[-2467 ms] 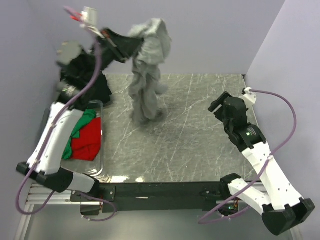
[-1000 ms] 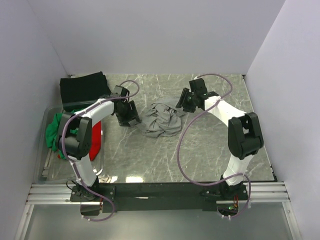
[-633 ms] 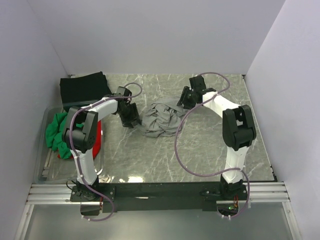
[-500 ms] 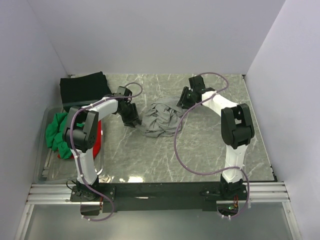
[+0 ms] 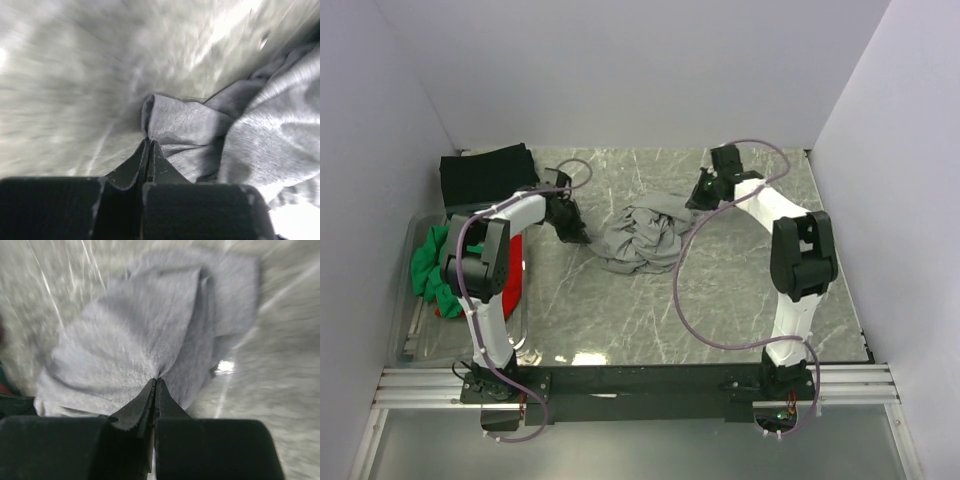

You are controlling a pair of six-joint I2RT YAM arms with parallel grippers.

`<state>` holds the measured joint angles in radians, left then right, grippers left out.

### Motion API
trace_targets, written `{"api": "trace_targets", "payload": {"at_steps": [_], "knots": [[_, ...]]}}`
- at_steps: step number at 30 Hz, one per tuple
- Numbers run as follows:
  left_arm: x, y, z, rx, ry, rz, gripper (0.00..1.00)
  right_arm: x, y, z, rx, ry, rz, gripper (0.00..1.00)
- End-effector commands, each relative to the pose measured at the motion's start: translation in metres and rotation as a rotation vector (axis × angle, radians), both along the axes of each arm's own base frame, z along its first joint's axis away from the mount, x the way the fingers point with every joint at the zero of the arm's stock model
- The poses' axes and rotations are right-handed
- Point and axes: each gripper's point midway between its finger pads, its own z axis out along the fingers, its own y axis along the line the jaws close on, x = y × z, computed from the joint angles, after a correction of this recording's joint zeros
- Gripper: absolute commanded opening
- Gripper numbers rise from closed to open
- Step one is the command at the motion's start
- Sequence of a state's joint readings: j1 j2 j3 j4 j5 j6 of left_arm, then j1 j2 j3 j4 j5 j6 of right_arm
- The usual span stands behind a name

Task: Fold and stack the t-shirts
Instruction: Flatten the tshirt out

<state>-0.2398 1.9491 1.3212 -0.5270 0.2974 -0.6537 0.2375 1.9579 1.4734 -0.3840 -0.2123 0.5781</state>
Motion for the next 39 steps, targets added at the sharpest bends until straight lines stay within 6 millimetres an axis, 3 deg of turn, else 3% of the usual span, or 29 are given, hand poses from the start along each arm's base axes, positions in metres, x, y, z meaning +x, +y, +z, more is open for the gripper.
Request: {"api": "trace_targets", "payload": {"at_steps": [1, 7, 9, 13, 14, 15, 17, 18, 19, 20, 21, 23, 25, 31, 35, 39], "knots": [[0.053, 0.017, 0.079, -0.062, -0.237, 0.104, 0.0, 0.017, -0.031, 0.087, 0.028, -0.185, -0.055, 0.0], [0.087, 0.026, 0.173, -0.128, -0.46, 0.165, 0.0, 0.017, -0.075, 0.164, 0.041, -0.32, -0.113, 0.0], [0.089, 0.029, 0.208, -0.143, -0.541, 0.181, 0.0, 0.013, -0.084, 0.189, 0.026, -0.365, -0.12, 0.0], [0.09, 0.055, 0.289, -0.095, -0.767, 0.279, 0.0, -0.007, -0.112, 0.257, -0.03, -0.507, -0.179, 0.0], [0.087, 0.061, 0.304, -0.083, -0.809, 0.296, 0.0, -0.012, -0.117, 0.273, -0.041, -0.545, -0.191, 0.0], [0.077, 0.066, 0.332, -0.089, -0.878, 0.315, 0.0, -0.018, -0.125, 0.282, -0.072, -0.563, -0.215, 0.0], [0.069, 0.08, 0.356, -0.06, -0.951, 0.367, 0.0, -0.037, -0.136, 0.317, -0.1, -0.648, -0.246, 0.0], [0.054, 0.086, 0.381, -0.067, -1.015, 0.389, 0.0, -0.044, -0.14, 0.327, -0.126, -0.678, -0.253, 0.0], [0.048, 0.088, 0.388, -0.073, -1.046, 0.396, 0.0, -0.059, -0.147, 0.346, -0.149, -0.728, -0.282, 0.0], [0.034, 0.1, 0.409, -0.057, -1.11, 0.449, 0.0, -0.067, -0.151, 0.356, -0.166, -0.755, -0.297, 0.0], [0.028, 0.106, 0.409, -0.042, -1.124, 0.472, 0.0, -0.083, -0.155, 0.373, -0.184, -0.807, -0.309, 0.0], [0.006, 0.12, 0.434, -0.027, -1.21, 0.526, 0.0, -0.098, -0.167, 0.386, -0.227, -0.845, -0.364, 0.0], [-0.006, 0.135, 0.44, 0.018, -1.239, 0.594, 0.0, -0.121, -0.177, 0.405, -0.262, -0.9, -0.402, 0.0], [-0.055, 0.174, 0.487, 0.098, -1.377, 0.75, 0.0, -0.186, -0.21, 0.457, -0.375, -1.046, -0.564, 0.0], [-0.087, 0.186, 0.52, 0.108, -1.481, 0.795, 0.0, -0.224, -0.222, 0.489, -0.421, -1.139, -0.628, 0.0], [-0.101, 0.187, 0.545, 0.088, -1.534, 0.796, 0.0, -0.241, -0.227, 0.508, -0.453, -1.17, -0.647, 0.0]]}}
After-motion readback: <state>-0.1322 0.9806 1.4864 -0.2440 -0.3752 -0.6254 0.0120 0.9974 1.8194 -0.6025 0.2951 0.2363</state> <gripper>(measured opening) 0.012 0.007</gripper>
